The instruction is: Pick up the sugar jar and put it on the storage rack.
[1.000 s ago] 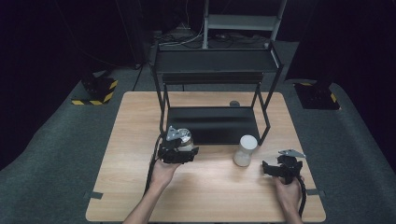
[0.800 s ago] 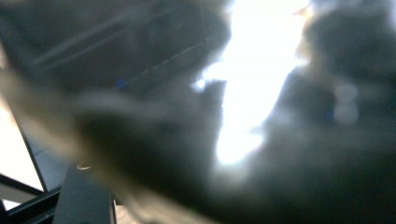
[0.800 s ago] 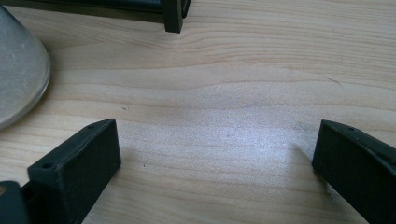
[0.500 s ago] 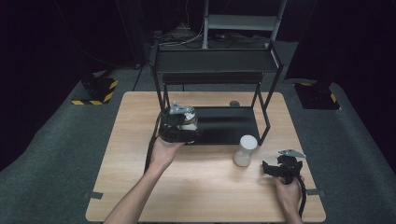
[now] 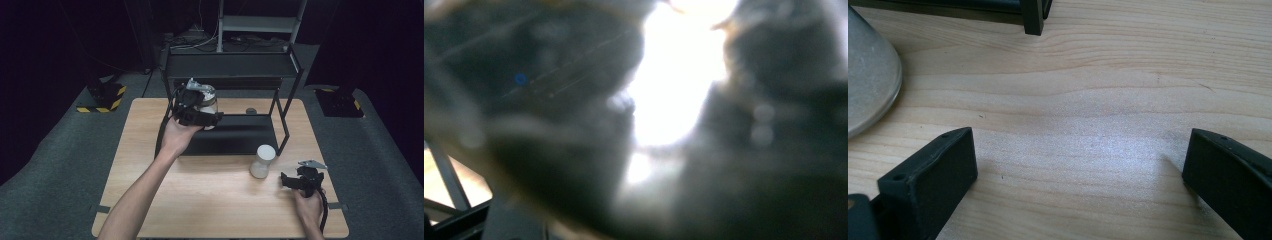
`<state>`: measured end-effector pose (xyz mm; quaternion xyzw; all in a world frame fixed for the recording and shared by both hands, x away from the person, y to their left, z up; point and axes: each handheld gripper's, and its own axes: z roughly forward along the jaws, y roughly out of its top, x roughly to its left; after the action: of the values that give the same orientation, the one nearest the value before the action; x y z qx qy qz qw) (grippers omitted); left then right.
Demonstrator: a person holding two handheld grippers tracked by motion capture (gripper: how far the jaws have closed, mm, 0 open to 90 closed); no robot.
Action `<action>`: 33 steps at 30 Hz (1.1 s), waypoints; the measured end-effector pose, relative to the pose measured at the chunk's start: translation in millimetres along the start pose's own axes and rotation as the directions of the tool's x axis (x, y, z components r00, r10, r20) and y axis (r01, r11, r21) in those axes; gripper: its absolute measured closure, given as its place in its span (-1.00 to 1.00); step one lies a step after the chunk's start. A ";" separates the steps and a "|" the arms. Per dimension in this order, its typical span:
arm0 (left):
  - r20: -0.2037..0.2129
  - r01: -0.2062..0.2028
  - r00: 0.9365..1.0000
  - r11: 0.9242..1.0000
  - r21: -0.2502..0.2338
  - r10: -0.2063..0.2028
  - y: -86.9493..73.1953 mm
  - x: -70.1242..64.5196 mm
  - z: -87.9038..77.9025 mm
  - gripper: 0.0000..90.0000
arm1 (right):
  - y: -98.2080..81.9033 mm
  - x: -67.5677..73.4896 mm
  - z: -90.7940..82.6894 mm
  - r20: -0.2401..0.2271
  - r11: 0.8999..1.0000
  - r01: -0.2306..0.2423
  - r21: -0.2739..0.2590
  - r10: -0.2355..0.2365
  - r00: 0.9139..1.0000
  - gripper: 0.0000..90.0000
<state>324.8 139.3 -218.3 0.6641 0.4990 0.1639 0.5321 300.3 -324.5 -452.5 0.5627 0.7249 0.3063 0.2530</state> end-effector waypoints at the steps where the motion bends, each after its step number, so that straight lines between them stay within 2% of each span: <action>1: 0.001 -0.007 1.000 1.000 0.009 0.007 7.5 -1.0 0.3 -0.32 | 0.2 0.2 -0.1 0.000 1.000 -0.002 0.002 0.002 1.000 -1.00; 6: 0.006 -0.019 1.000 0.999 0.028 0.019 39.1 -7.9 4.5 -0.32 | 0.3 0.2 -0.1 0.000 1.000 -0.003 0.002 0.003 1.000 -1.00; 8: -0.005 -0.032 0.999 0.999 0.036 0.032 50.7 -12.1 8.8 -0.32 | 0.2 0.1 -0.1 0.000 1.000 -0.002 0.001 0.002 1.000 -1.00; 9: -0.025 -0.035 0.999 0.999 0.040 0.036 61.2 -17.6 15.6 -0.32 | 0.2 0.1 -0.1 0.000 1.000 -0.002 0.001 0.002 1.000 -1.00; 10: -0.025 -0.035 0.999 0.999 0.040 0.036 61.2 -17.6 15.6 -0.32 | 0.2 0.1 -0.1 0.000 1.000 -0.002 0.001 0.002 1.000 -1.00; 15: -0.064 -0.033 0.997 0.999 0.034 0.035 85.2 -26.9 34.4 -0.32 | 0.3 0.2 -0.1 0.000 1.000 -0.004 0.002 0.004 1.000 -1.00; 18: -0.080 -0.017 0.997 1.000 0.023 0.019 96.8 -27.0 43.6 -0.31 | 0.3 0.2 -0.1 0.000 1.000 -0.004 0.002 0.004 1.000 -1.00; 19: -0.099 -0.001 0.995 1.000 0.010 0.002 102.5 -27.6 51.2 -0.31 | 0.3 0.2 -0.1 0.000 1.000 -0.003 0.002 0.003 1.000 -1.00; 20: -0.099 -0.001 0.995 1.000 0.010 0.002 102.5 -27.6 51.2 -0.31 | 0.3 0.2 -0.1 0.000 1.000 -0.003 0.002 0.003 1.000 -1.00; 21: -0.126 0.010 0.992 1.000 0.002 -0.009 107.3 -29.0 59.5 -0.31 | 0.2 0.2 -0.1 0.000 1.000 -0.002 0.002 0.002 1.000 -1.00; 22: -0.126 0.010 0.992 1.000 0.002 -0.009 107.3 -29.0 59.5 -0.31 | 0.2 0.2 -0.1 0.000 1.000 -0.002 0.002 0.002 1.000 -1.00; 24: -0.159 0.010 0.987 1.000 0.003 -0.009 111.5 -30.5 67.7 -0.31 | 0.2 0.2 -0.1 0.000 1.000 -0.002 0.002 0.002 1.000 -1.00; 25: -0.198 0.019 0.980 1.000 0.001 -0.019 113.6 -33.5 77.4 -0.31 | 0.2 0.2 -0.1 0.000 1.000 -0.002 0.001 0.002 1.000 -1.00; 26: -0.198 0.019 0.980 1.000 0.001 -0.019 113.6 -33.5 77.4 -0.31 | 0.2 0.2 -0.1 0.000 1.000 -0.002 0.001 0.002 1.000 -1.00; 27: -0.217 0.015 0.976 1.000 0.008 -0.012 115.3 -34.3 81.4 -0.31 | 0.2 0.1 -0.1 0.000 1.000 -0.002 0.001 0.002 1.000 -1.00; 28: -0.230 0.025 0.973 1.000 -0.002 -0.025 115.8 -34.0 85.7 -0.31 | 0.2 0.1 -0.1 0.000 1.000 -0.002 0.001 0.002 1.000 -1.00; 30: -0.241 0.040 0.970 0.999 -0.014 -0.042 116.0 -32.3 90.6 -0.31 | 0.1 0.1 0.0 0.000 1.000 -0.001 0.001 0.001 1.000 -1.00; 31: -0.251 0.036 0.967 0.999 -0.010 -0.038 116.8 -31.6 92.8 -0.31 | 0.1 0.1 0.0 0.000 1.000 -0.001 0.001 0.001 1.000 -1.00; 33: -0.276 0.044 0.960 0.999 -0.014 -0.046 116.8 -30.6 99.9 -0.31 | 0.1 0.1 0.0 0.000 1.000 -0.001 0.001 0.001 1.000 -1.00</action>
<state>443.0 66.9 -145.0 0.6212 0.5829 0.2446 0.4632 300.3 -324.4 -452.4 0.5631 0.7248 0.3062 0.2527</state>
